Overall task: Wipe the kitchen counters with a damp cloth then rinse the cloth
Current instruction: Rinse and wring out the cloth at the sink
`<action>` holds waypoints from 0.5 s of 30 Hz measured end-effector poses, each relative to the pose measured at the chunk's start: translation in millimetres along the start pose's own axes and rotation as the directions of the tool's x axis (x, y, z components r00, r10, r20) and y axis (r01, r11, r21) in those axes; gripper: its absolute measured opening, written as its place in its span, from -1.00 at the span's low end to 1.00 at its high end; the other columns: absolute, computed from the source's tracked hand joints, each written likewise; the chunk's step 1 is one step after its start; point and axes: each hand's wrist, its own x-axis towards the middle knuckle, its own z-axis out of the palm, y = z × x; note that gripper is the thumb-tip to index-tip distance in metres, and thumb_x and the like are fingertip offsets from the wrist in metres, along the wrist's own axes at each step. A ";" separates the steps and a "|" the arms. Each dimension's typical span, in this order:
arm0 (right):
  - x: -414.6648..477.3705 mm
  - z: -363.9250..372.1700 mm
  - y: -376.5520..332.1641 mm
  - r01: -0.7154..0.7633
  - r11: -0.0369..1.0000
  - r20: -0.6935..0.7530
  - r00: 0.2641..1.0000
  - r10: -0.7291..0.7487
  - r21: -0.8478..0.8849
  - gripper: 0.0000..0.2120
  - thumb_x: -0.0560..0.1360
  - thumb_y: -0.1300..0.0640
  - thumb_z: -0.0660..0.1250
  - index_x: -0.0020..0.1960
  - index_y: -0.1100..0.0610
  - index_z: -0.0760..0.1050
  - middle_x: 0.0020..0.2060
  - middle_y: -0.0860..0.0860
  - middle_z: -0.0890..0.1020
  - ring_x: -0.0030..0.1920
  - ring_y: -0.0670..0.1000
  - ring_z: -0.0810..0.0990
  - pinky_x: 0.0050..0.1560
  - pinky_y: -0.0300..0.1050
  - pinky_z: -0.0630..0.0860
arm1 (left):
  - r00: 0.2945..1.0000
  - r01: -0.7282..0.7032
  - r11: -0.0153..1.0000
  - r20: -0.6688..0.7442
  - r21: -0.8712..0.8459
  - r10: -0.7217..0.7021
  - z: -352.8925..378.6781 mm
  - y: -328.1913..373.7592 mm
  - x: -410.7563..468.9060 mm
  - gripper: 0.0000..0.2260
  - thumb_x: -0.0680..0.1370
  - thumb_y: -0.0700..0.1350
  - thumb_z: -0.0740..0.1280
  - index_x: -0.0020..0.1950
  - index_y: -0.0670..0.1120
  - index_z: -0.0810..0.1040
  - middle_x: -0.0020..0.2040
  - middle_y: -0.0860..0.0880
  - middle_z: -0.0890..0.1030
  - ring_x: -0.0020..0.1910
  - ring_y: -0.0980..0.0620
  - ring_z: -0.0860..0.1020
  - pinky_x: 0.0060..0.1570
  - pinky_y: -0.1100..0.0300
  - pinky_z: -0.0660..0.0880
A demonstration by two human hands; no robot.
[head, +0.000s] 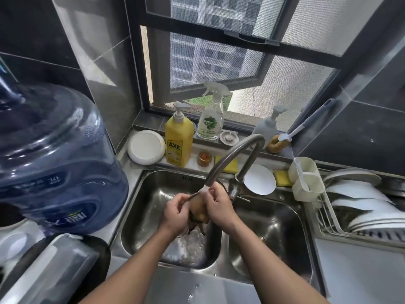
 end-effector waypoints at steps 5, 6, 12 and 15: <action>5.0 4.3 2.3 0.092 0.959 0.131 0.990 -0.059 -0.267 -0.83 0.48 -0.03 0.39 -0.18 -0.01 0.45 -0.19 -0.12 0.57 -0.16 -0.16 0.53 -0.06 -0.18 0.49 | 0.997 -0.034 0.998 -0.061 0.056 0.037 -8.7 12.5 13.6 -0.83 0.53 -0.20 0.13 -0.08 -0.01 0.49 -0.16 0.01 0.57 -0.17 0.16 0.51 -0.11 0.31 0.44; 7.3 1.8 4.0 0.071 0.936 0.199 0.980 -0.001 -0.346 -0.79 0.42 -0.07 0.46 -0.18 0.00 0.46 -0.20 -0.11 0.58 -0.18 -0.14 0.53 -0.07 -0.16 0.50 | 0.995 -0.064 0.993 -0.063 0.097 0.071 -11.9 13.0 16.1 -0.82 0.53 -0.22 0.13 -0.09 -0.01 0.49 -0.17 0.03 0.56 -0.18 0.19 0.51 -0.14 0.38 0.42; 17.2 -11.6 15.9 0.041 0.684 0.292 0.922 0.256 -0.728 -0.84 0.44 0.05 0.36 -0.27 0.10 0.51 -0.33 0.00 0.56 -0.20 0.06 0.55 -0.23 -0.17 0.44 | 0.967 -0.209 0.914 -0.067 0.349 0.246 -28.5 9.0 15.3 -0.81 0.60 -0.27 0.16 0.05 -0.08 0.53 -0.15 0.04 0.57 -0.16 0.09 0.52 -0.18 0.28 0.39; 17.6 -17.8 30.8 -0.080 0.791 0.210 0.943 0.257 -0.607 -0.69 0.52 0.02 0.30 -0.36 0.05 0.36 -0.42 -0.09 0.44 -0.34 -0.07 0.44 -0.36 -0.23 0.35 | 0.968 -0.115 0.934 -0.173 0.338 0.182 -35.4 -2.2 18.8 -0.83 0.61 -0.27 0.14 0.09 -0.10 0.49 -0.15 -0.02 0.56 -0.17 -0.03 0.52 -0.14 0.16 0.35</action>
